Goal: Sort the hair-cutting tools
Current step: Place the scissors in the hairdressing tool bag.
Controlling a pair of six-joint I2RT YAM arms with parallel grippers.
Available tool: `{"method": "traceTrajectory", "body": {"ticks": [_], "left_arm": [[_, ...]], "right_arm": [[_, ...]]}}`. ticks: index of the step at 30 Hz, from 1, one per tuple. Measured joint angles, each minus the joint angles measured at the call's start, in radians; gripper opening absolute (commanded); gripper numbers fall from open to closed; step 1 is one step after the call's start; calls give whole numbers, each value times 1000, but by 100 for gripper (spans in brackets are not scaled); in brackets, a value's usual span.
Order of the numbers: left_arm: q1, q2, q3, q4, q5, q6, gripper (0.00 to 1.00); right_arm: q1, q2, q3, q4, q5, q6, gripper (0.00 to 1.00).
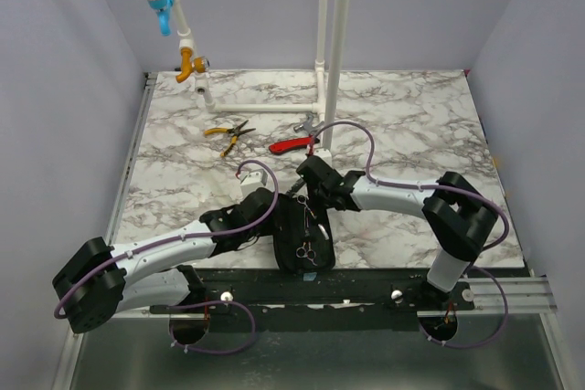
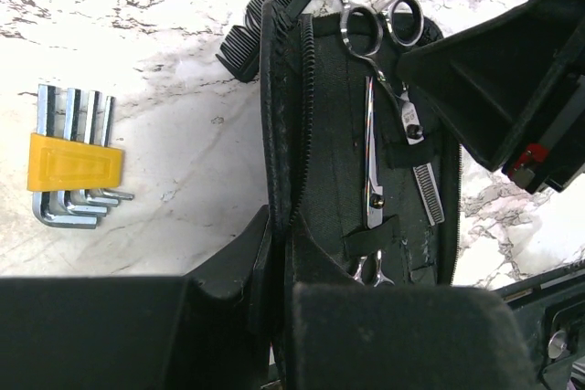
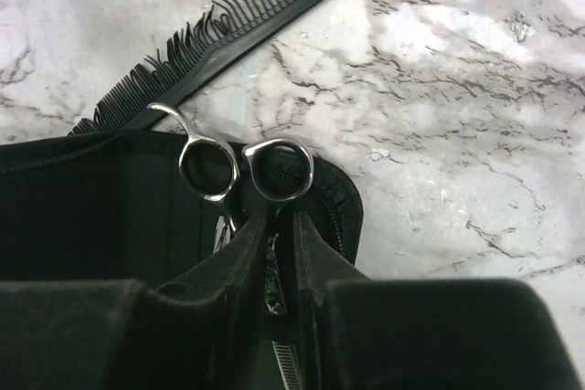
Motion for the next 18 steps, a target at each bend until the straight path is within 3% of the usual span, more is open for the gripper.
{"method": "traceTrajectory", "body": {"ticks": [3,11,16,18], "left_arm": [[0,-2,0,-2,-3,-4,0],[0,-6,0,-3,-5,-10,0],[0,-6,0,-3,-5,-14,0],[-2,-6,0,-2,-5,-15,0]], "right_arm": [[0,-3,-11,1,22,6,6],[0,-25,-58,39,51,61,3],[0,-62,-98,43,58,95,25],[0,-76,-105,26,60,101,29]]}}
